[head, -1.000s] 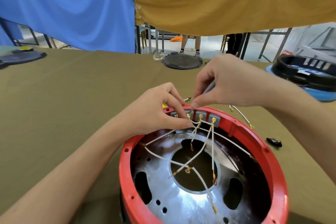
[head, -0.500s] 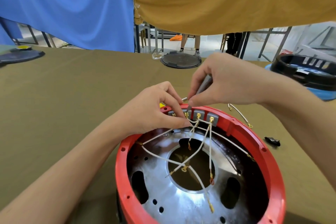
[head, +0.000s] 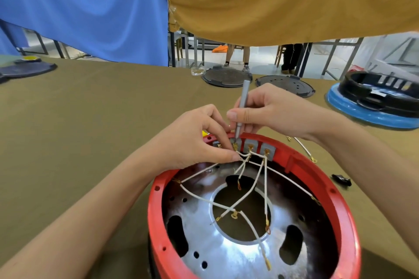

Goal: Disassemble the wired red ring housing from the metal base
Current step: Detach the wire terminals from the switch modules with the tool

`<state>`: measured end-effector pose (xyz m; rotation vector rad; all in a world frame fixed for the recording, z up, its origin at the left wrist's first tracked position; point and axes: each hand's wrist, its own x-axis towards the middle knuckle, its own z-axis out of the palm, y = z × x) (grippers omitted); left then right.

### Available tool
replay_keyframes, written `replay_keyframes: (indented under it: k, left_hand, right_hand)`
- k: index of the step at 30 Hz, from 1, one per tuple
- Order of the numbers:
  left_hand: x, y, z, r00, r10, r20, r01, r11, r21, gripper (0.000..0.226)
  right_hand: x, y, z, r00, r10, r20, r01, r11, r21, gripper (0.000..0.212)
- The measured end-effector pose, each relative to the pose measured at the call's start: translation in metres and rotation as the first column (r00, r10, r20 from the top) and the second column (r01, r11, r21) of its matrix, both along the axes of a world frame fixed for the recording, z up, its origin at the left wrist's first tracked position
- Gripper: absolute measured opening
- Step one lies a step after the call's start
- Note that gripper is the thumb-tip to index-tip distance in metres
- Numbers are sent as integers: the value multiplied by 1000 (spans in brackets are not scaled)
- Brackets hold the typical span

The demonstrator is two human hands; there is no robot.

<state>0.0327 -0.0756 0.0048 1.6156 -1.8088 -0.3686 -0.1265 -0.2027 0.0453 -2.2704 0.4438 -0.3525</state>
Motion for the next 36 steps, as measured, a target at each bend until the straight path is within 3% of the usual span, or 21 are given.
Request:
replay_keyframes:
  k: [11,19,23,28,33,36]
  left_hand:
    - [0,0,0,1000,-14,-6,14,1000,6,27]
    - [0,1,1,999,-32,-16,32,999,4,15]
    - [-1,1,0,999,-31,-29,31,999,7,13]
    - [-1,1,1,999,-33,-27,34,999,24,14]
    - [0,1,0,999,-45,-23,46,999,24,24]
    - [0,1,0,998,-46,-31,47,999,21,23]
  right_hand:
    - [3,-5,-10,1000,-26,14,23,986,166,21]
    - [-7,3,9,988,152,-42,-158,958,-241,20]
    - [-5,-7,-3,996,86,25,-86,996,10,18]
    - [0,-15,-15,999,22,32,-29,972,234,29]
    - [2,-15,-16,999,36,35,-44,961,272,23]
    - [-2,-12,-12,996,65,69,-75,986,152,24]
